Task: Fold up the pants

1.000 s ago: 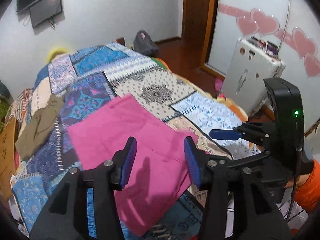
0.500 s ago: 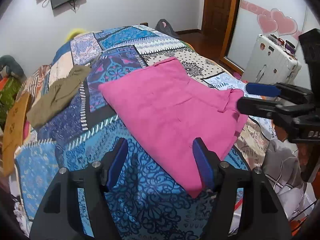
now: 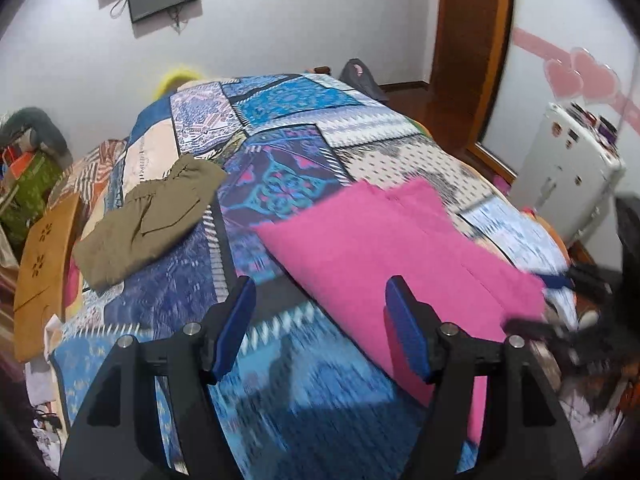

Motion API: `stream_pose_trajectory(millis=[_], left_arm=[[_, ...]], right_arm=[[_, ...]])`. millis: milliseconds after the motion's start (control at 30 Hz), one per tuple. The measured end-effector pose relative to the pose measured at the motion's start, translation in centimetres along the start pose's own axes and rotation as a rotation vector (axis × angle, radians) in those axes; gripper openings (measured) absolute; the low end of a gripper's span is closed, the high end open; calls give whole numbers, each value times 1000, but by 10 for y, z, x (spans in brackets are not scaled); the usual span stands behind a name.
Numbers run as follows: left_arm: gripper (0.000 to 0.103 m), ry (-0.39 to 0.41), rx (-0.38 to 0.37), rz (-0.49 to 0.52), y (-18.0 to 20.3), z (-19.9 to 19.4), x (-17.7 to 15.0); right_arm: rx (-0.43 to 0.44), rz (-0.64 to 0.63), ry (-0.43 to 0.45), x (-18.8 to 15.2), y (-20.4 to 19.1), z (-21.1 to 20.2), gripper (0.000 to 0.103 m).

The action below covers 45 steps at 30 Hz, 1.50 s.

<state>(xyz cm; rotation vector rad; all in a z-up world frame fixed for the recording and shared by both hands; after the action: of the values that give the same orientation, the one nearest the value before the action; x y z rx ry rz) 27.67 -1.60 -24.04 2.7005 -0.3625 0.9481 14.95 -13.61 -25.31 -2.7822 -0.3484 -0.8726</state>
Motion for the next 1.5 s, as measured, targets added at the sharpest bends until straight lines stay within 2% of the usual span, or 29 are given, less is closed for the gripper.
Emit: stream_pose_trajectory(millis=[200, 300, 400, 500, 600, 733, 800, 867, 1000, 1067, 1133, 1300, 1400, 1500], left_arm=[[67, -75, -9, -78, -45, 46, 25], [67, -91, -73, -91, -53, 63, 31], [67, -99, -107, -55, -52, 78, 32], [67, -118, -119, -32, -55, 101, 34], [67, -140, -150, -54, -64, 120, 35], [51, -172, -214, -111, -72, 135, 27], [45, -162, -235, -135, -74, 133, 23], [27, -164, -222, -137, -77, 128, 19], [18, -160, -180, -147, -83, 106, 4], [7, -155, -155, -158, -87, 90, -6], [1, -160, -127, -173, -90, 74, -22], [1, -149, -74, -183, -98, 41, -47], [2, -111, -65, -186, -99, 30, -41], [6, -71, -95, -187, -96, 29, -22]], right_arm=[[-30, -115, -8, 8, 6, 5, 74], [-100, -158, -11, 18, 22, 15, 74], [-173, -138, -19, 29, 48, 33, 74], [-171, -82, -40, 36, 63, 48, 74], [-163, -40, -47, 42, 70, 60, 74], [-177, -22, -39, 52, 78, 72, 74], [-182, -8, -39, 57, 82, 79, 74], [-186, 12, -32, 61, 85, 81, 73], [-193, 10, -20, 68, 81, 82, 65], [-188, 2, -10, 70, 77, 78, 65], [-177, -3, -3, 72, 72, 74, 65], [-150, -11, 37, 78, 56, 53, 65], [-132, 4, 55, 77, 49, 41, 65], [-113, 21, 43, 69, 42, 38, 65]])
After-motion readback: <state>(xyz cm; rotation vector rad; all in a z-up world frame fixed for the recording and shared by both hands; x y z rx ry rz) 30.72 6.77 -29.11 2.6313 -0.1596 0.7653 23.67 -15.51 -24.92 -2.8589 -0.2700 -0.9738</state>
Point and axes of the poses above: each gripper's, at about its wrist camera, not at the fingertips, and z roughly the way its jaws point, y to its right, x to its top, the point moved 9 cm from there along z, roughly the way its jaws point, and after that the axes turned 14 degrees about -x, right-handed, at the moved point
